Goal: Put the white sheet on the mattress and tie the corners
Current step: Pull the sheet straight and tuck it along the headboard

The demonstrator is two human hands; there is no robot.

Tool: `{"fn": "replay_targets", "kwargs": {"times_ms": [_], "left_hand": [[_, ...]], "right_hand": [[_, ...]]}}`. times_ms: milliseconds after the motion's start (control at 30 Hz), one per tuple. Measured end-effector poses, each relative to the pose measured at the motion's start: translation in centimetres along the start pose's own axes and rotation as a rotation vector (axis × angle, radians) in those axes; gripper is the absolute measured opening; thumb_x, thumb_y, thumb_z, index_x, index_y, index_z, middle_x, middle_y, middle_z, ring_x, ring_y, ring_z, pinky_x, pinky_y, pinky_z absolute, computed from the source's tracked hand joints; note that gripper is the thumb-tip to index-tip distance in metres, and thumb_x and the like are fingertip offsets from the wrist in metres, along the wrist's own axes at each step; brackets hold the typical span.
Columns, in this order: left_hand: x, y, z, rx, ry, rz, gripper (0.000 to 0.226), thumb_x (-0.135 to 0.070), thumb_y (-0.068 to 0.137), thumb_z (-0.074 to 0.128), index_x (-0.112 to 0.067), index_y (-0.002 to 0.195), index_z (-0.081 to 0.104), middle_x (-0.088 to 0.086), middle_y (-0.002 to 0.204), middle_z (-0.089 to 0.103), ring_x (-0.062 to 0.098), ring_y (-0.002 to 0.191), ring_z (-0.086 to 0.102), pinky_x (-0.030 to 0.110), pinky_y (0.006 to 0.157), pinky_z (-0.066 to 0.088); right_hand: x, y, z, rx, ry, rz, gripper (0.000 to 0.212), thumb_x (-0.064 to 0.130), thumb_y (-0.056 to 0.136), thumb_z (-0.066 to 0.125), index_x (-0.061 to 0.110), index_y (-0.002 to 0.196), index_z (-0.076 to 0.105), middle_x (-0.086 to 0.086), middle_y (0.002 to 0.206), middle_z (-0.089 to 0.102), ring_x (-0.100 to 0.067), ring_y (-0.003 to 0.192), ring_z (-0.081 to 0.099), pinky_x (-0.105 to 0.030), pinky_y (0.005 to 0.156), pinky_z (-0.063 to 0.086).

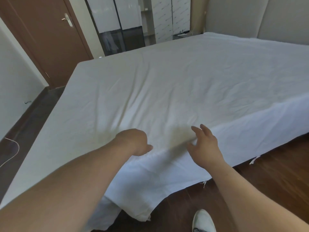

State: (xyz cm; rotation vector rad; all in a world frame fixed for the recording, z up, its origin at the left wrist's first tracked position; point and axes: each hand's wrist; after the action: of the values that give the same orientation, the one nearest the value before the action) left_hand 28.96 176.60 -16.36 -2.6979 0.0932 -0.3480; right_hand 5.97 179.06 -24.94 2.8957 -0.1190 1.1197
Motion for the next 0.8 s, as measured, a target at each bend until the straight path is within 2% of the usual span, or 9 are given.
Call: {"fn": "replay_targets", "kwargs": {"times_ms": [100,200,267,333,400,467,567,700,800], "left_hand": [[-2.6,3.2,-0.6,-0.194,-0.096,0.063,0.060,-0.062,0.100,0.044,-0.021,0.144,0.047,0.003,0.145,0.046,0.029,0.132,0.045,0.049,0.100,0.049],[-6.5,6.6,-1.4,-0.188,-0.189,0.171,0.072,-0.067,0.100,0.041,-0.032,0.161,0.023,-0.003,0.172,0.003,0.025,0.158,0.002,0.062,0.119,0.027],[-8.7,8.8,-2.0,-0.207,-0.219,0.224,0.073,-0.071,0.098,0.040,-0.041,0.161,0.016,-0.008,0.172,-0.015,0.023,0.158,-0.014,0.067,0.121,0.015],[-9.7,10.4,-2.3,-0.261,-0.227,0.248,0.074,-0.075,0.096,0.038,-0.048,0.160,0.013,-0.010,0.169,-0.025,0.023,0.157,-0.021,0.069,0.122,0.008],[-10.2,12.5,-1.9,-0.293,-0.238,0.230,0.077,-0.082,0.092,0.033,-0.053,0.159,0.006,-0.012,0.167,-0.031,0.025,0.156,-0.025,0.069,0.121,0.002],[-10.1,14.2,-0.5,-0.230,-0.233,0.185,0.082,-0.089,0.087,0.023,-0.057,0.157,-0.004,-0.012,0.166,-0.033,0.027,0.155,-0.027,0.071,0.119,-0.003],[-9.9,15.0,1.9,-0.124,-0.183,0.184,0.083,-0.092,0.084,0.010,-0.058,0.154,-0.017,-0.014,0.167,-0.030,0.027,0.155,-0.026,0.071,0.118,-0.006],[-9.1,14.1,2.2,-0.112,-0.140,0.247,0.082,-0.089,0.087,0.010,-0.053,0.155,-0.020,-0.013,0.166,-0.030,0.027,0.155,-0.026,0.067,0.120,-0.007],[-8.6,12.6,3.1,-0.148,-0.125,0.278,0.078,-0.083,0.092,0.007,-0.049,0.158,-0.018,-0.012,0.167,-0.029,0.027,0.155,-0.026,0.065,0.122,-0.007]], "right_hand": [[-2.6,0.7,-0.8,0.054,-0.096,-0.001,0.071,0.028,0.097,0.055,0.037,0.160,0.023,0.005,0.171,-0.001,-0.026,0.155,0.009,-0.045,0.122,0.027],[-4.3,0.5,-1.0,0.193,-0.184,-0.019,0.073,0.031,0.095,0.054,0.048,0.157,0.019,0.011,0.171,-0.004,-0.028,0.154,0.014,-0.048,0.119,0.031],[-4.8,0.6,-1.2,0.153,-0.206,-0.026,0.070,0.030,0.094,0.054,0.048,0.155,0.025,0.013,0.170,0.005,-0.025,0.151,0.021,-0.044,0.117,0.034],[-4.8,0.9,-1.6,0.059,-0.207,-0.017,0.059,0.029,0.096,0.052,0.042,0.152,0.038,0.013,0.164,0.027,-0.020,0.148,0.027,-0.038,0.117,0.033],[-5.0,1.4,-2.0,-0.029,-0.186,0.011,0.053,0.028,0.097,0.050,0.035,0.149,0.046,0.012,0.155,0.043,-0.017,0.143,0.033,-0.034,0.116,0.035],[-5.1,2.2,-2.2,-0.075,-0.182,0.014,0.053,0.026,0.097,0.051,0.032,0.150,0.046,0.010,0.155,0.042,-0.017,0.144,0.032,-0.034,0.117,0.033],[-5.1,3.6,-2.3,-0.117,-0.181,0.055,0.058,0.025,0.096,0.052,0.030,0.153,0.041,0.005,0.163,0.029,-0.020,0.152,0.019,-0.042,0.124,0.023],[-4.1,5.1,-2.0,-0.194,-0.264,0.057,0.062,0.035,0.101,0.046,0.034,0.159,0.023,0.003,0.170,0.003,-0.024,0.157,-0.006,-0.055,0.126,0.006],[-4.1,5.5,-1.5,-0.113,-0.320,0.017,0.064,0.043,0.103,0.041,0.038,0.159,0.012,0.006,0.170,-0.009,-0.023,0.156,-0.013,-0.060,0.124,0.004]]}}
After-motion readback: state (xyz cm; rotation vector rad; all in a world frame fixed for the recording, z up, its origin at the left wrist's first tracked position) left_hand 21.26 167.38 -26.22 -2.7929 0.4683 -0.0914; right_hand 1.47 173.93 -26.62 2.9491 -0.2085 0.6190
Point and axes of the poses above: each hand's wrist, its own y-axis towards the middle knuckle, its own z-axis out of the palm, x = y × z
